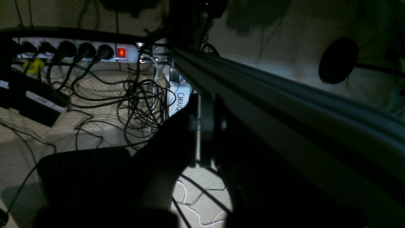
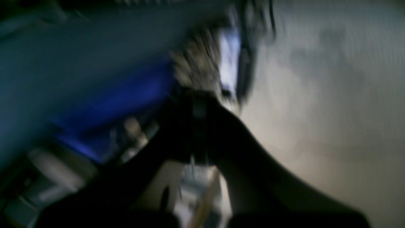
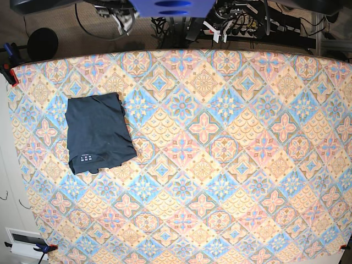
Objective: Layout the t-shirt on the table in an organized manner, then fold the t-shirt properly
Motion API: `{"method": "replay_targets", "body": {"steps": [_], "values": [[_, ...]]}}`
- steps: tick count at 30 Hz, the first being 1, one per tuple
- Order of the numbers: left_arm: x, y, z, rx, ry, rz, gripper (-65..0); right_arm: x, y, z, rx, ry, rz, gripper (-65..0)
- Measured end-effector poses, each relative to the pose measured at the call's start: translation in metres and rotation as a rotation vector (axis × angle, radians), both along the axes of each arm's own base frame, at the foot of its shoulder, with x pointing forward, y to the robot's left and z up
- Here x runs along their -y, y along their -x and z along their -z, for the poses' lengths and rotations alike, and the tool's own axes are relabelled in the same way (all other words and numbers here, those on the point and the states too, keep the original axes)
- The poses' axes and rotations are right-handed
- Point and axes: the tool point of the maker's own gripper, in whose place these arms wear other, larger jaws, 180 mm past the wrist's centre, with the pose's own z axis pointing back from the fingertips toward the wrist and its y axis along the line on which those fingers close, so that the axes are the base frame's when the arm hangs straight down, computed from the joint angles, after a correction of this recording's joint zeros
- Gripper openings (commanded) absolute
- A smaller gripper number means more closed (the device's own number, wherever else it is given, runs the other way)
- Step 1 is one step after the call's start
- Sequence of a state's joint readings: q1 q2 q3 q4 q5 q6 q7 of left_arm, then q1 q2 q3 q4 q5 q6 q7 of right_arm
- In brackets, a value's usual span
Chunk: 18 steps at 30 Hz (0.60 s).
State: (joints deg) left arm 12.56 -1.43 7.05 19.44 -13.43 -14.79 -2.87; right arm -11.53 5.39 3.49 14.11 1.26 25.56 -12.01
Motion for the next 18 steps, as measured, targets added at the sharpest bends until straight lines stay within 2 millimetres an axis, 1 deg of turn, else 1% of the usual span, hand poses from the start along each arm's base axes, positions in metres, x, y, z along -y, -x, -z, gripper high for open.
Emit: {"method": "replay_targets", "body": {"steps": [1, 2, 3, 4, 6, 9, 11, 14, 15, 18], "values": [[0.000, 0.000, 0.000, 0.000, 0.000, 0.000, -65.0, 0.008, 0.010, 0.000, -0.020, 0.017, 0.000, -65.0], [0.000, 0.000, 0.000, 0.000, 0.000, 0.000, -65.0, 0.015, 0.016, -0.001, -0.034, 0.030, -0.006, -65.0], [0.000, 0.000, 0.000, -0.001, 0.000, 0.000, -65.0, 0.019, 0.019, -0.001, -0.050, 0.036, -0.015, -65.0], [0.000, 0.001, 0.000, -0.001, 0.000, 0.000, -65.0, 0.020, 0.017, -0.001, -0.058, 0.036, -0.020, -65.0], [0.002, 0.003, 0.000, -0.003, 0.001, 0.021, -65.0, 0.009, 0.009, -0.001, -0.069, 0.014, -0.028, -65.0], [0.013, 0.009, -0.001, -0.002, 0.017, 0.112, -65.0, -0.006, -0.015, -0.001, -0.053, -0.027, -0.032, -65.0], [0.021, 0.014, -0.002, -0.002, 0.029, 0.167, -65.0, -0.002, -0.036, 0.001, -0.027, -0.011, -0.033, -65.0], [0.028, 0.020, -0.003, -0.005, 0.041, 0.209, -65.0, 0.012, -0.053, 0.002, 0.012, 0.015, -0.030, -65.0], [0.029, 0.022, -0.003, -0.007, 0.042, 0.216, -65.0, 0.015, -0.053, 0.002, 0.013, 0.020, -0.031, -65.0], [0.030, 0.023, -0.003, -0.009, 0.041, 0.211, -65.0, 0.012, -0.044, 0.001, -0.010, 0.015, -0.038, -65.0]]}}
